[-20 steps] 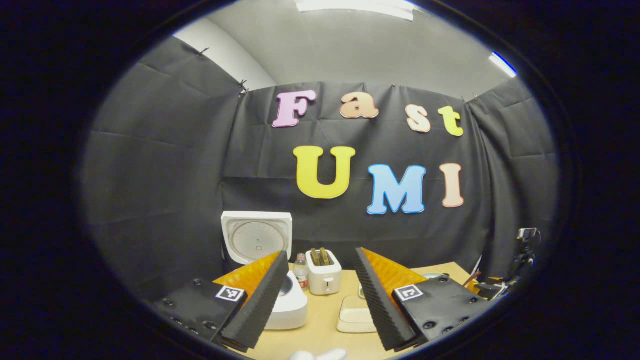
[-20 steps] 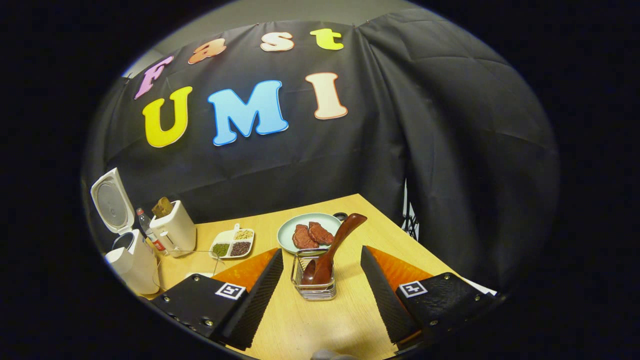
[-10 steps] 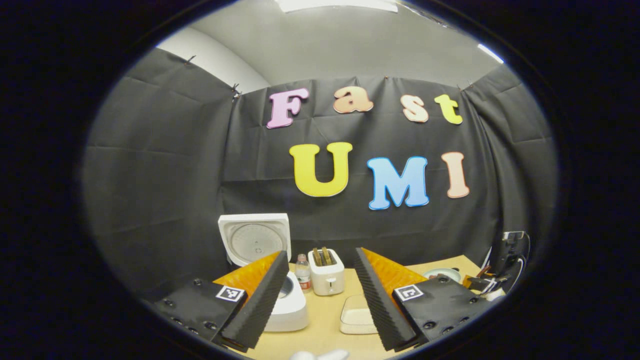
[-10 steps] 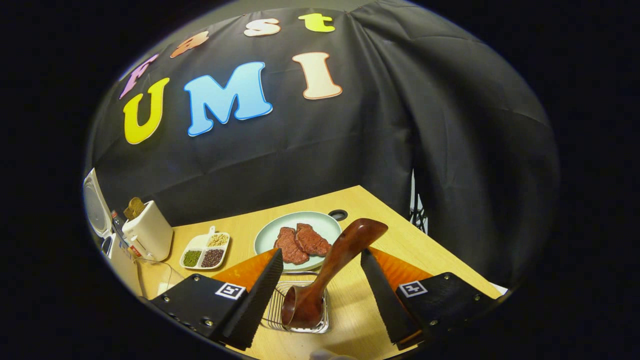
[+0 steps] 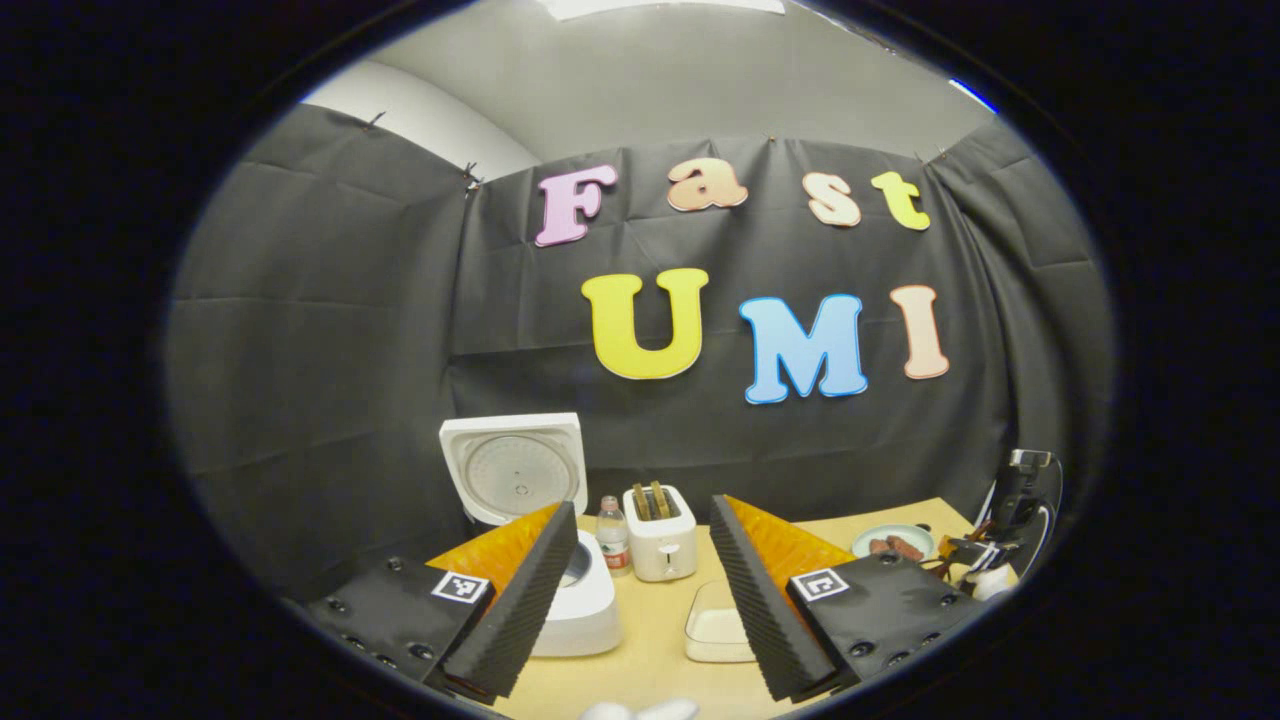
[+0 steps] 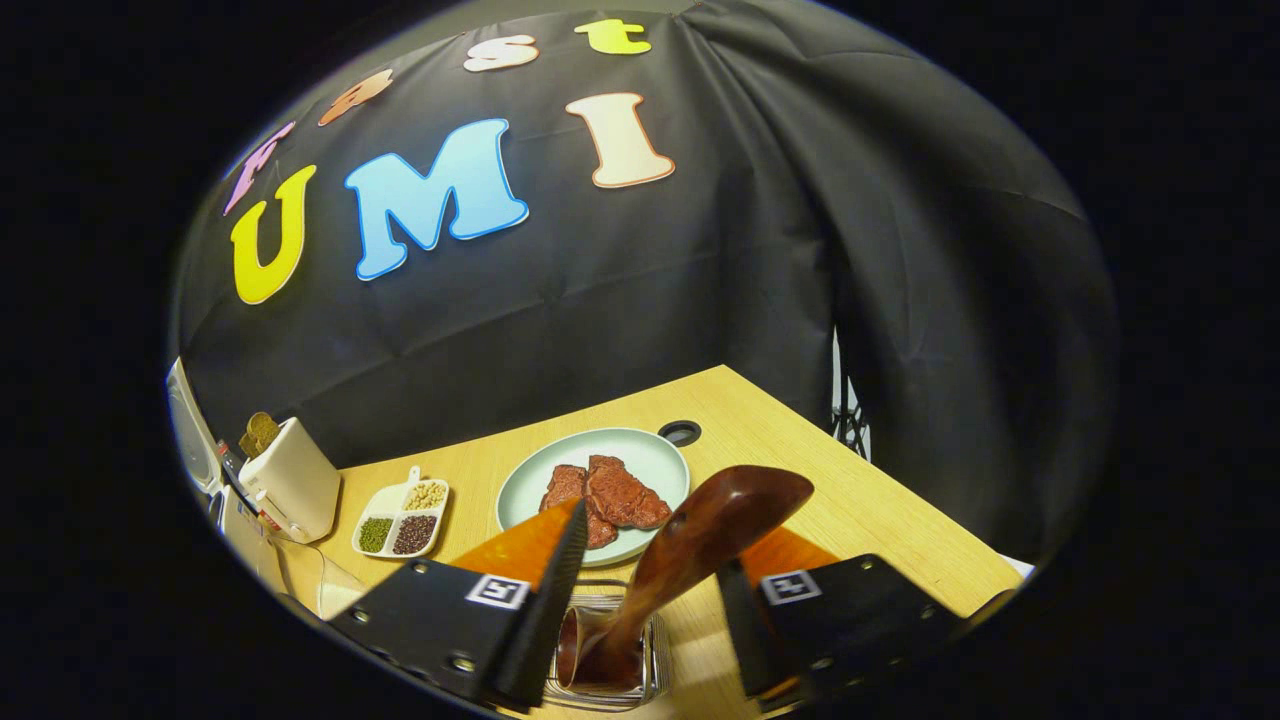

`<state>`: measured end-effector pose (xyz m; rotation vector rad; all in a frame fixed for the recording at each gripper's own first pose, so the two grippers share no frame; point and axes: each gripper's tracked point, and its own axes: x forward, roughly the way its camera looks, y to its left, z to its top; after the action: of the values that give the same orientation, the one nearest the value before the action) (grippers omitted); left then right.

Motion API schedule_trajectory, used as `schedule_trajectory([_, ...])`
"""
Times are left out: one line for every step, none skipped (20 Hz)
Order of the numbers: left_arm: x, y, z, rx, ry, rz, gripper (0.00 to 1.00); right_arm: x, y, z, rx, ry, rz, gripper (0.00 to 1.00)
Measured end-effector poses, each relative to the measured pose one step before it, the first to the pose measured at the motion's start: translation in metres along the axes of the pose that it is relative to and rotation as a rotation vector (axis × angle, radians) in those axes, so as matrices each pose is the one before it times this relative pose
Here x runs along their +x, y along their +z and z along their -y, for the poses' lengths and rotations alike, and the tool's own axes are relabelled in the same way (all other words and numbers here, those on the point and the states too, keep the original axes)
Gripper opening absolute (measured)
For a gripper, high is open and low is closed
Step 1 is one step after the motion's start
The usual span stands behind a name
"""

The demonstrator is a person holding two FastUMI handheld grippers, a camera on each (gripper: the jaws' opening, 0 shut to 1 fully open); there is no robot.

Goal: Close the left gripper, press the button to open the rice cooker; take a wooden spoon from the chopstick holder with the right hand, scoop a spoonful of rice and pour it into the rice cooker, then put the wooden spoon back into the chopstick holder.

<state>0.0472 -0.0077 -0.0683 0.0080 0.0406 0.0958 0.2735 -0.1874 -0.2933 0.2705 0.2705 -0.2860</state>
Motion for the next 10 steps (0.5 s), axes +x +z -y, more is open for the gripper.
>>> schedule_trajectory([-0.00099,0.00169,-0.00170,0.00204,0.00552,0.00126,0.94,-0.00462,0.00357,0.00273,0.00291,-0.01956,0.00216,0.48])
schedule_trajectory([-0.00019,0.00009,-0.00124,0.00267,0.00181,0.00241,0.94,0.00467,-0.00206,-0.00259,0.00861,0.02323,-0.00265,0.29])
schedule_trajectory([0.00000,0.00151,-0.00077,0.00113,-0.00001,0.00198,0.94,0.00004,0.00109,-0.00430,0.02040,0.02653,-0.01021,0.30])
schedule_trajectory([-0.00078,0.00135,-0.00008,0.00136,0.00189,0.00502,0.94,-0.00036,-0.00048,-0.00293,-0.00320,-0.00497,-0.00022,0.24])
schedule_trajectory([-0.00050,0.00168,-0.00044,0.00201,-0.00094,0.00370,0.94,-0.00109,0.00046,-0.00237,-0.02164,0.00330,0.00066,0.23])
schedule_trajectory([-0.00027,-0.00020,-0.00030,0.00336,-0.00012,0.00264,0.94,-0.00205,-0.00029,-0.00322,-0.00720,0.01269,0.00476,0.24])
schedule_trajectory([-0.00006,-0.00032,-0.00070,0.00391,0.00021,-0.00030,0.94,-0.00032,-0.00114,-0.00270,-0.00827,-0.00140,-0.00117,0.24])
schedule_trajectory([0.00059,-0.00268,-0.00066,0.00210,0.00041,-0.00274,0.94,0.00045,0.00083,-0.00132,-0.01397,0.00136,-0.00104,0.23])
schedule_trajectory([0.00023,-0.00102,-0.00168,-0.00004,0.00086,-0.00418,0.94,0.00086,0.00009,-0.00273,-0.00781,0.00642,-0.00309,0.23])
schedule_trajectory([-0.00098,-0.00032,-0.00166,-0.00372,0.00103,-0.00153,0.94,-0.00099,0.00252,-0.00291,-0.00838,0.00566,0.00816,0.23])
